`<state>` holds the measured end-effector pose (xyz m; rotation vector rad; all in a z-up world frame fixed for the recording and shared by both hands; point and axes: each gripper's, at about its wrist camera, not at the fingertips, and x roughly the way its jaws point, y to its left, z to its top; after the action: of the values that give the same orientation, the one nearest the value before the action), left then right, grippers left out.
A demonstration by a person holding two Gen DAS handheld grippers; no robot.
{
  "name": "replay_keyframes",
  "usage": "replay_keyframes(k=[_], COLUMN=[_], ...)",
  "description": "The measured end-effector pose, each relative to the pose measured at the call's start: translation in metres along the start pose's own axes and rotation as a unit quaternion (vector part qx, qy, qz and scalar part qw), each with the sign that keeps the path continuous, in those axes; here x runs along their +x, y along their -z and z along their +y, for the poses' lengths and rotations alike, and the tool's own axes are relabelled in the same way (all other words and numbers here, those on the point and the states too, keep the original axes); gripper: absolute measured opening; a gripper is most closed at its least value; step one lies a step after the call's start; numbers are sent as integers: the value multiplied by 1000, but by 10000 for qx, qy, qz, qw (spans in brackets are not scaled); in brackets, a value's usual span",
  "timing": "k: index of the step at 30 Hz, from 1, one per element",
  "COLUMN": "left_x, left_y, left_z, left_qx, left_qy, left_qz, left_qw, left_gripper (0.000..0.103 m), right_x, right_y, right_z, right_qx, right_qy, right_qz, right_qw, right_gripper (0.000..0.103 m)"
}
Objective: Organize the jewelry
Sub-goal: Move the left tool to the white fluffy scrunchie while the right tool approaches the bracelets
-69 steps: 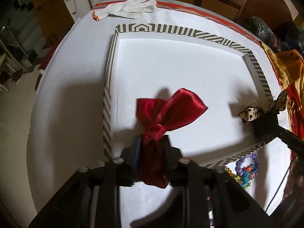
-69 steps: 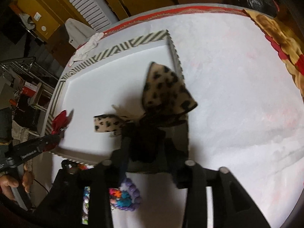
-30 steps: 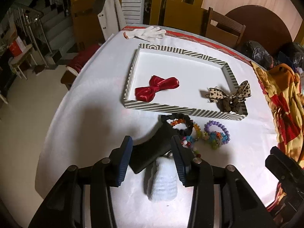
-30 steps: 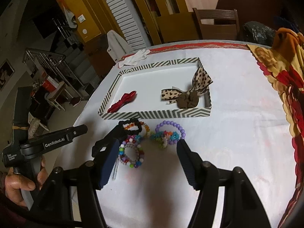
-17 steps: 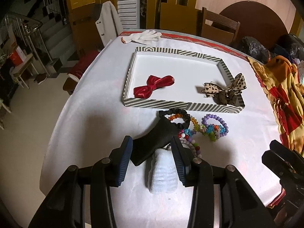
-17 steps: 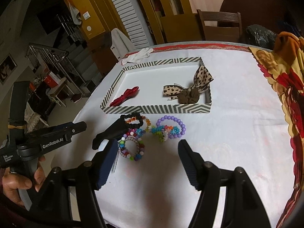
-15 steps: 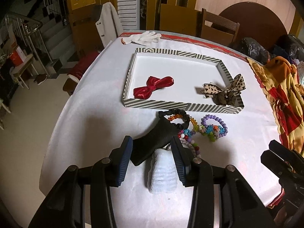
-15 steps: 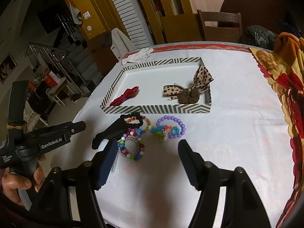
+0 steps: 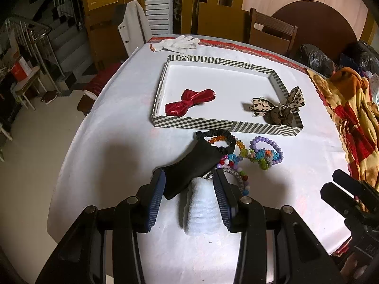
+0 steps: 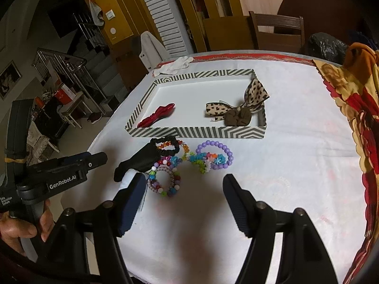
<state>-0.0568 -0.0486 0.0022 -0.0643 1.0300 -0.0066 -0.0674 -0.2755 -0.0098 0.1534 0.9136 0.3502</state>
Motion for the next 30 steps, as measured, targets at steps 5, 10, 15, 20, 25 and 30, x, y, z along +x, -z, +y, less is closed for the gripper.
replay_keyframes(k=[5, 10, 15, 20, 25, 30], left_x=[1, 2, 4, 11, 18, 26], left_y=[1, 5, 10, 20, 31, 37], left_z=[1, 4, 12, 26, 33, 25], left_qx=[-13, -4, -80, -260, -357, -293], left_qy=[39, 66, 167, 381, 582, 783], left_qz=[27, 87, 222, 495, 702, 887], left_qw=[10000, 9999, 9996, 9977, 9952, 9925], left_gripper=[50, 50, 50, 50, 50, 50], right_x=[1, 3, 5, 13, 25, 36], right_y=[0, 0, 3, 11, 18, 19], right_z=[-1, -1, -2, -7, -10, -16], right_qx=[14, 8, -34, -42, -10, 32], right_qy=[45, 90, 156, 185, 215, 299], right_qz=[15, 26, 66, 195, 367, 436], right_qw=[10000, 10000, 9999, 9996, 9991, 9986], right_gripper=[71, 71, 71, 71, 71, 71])
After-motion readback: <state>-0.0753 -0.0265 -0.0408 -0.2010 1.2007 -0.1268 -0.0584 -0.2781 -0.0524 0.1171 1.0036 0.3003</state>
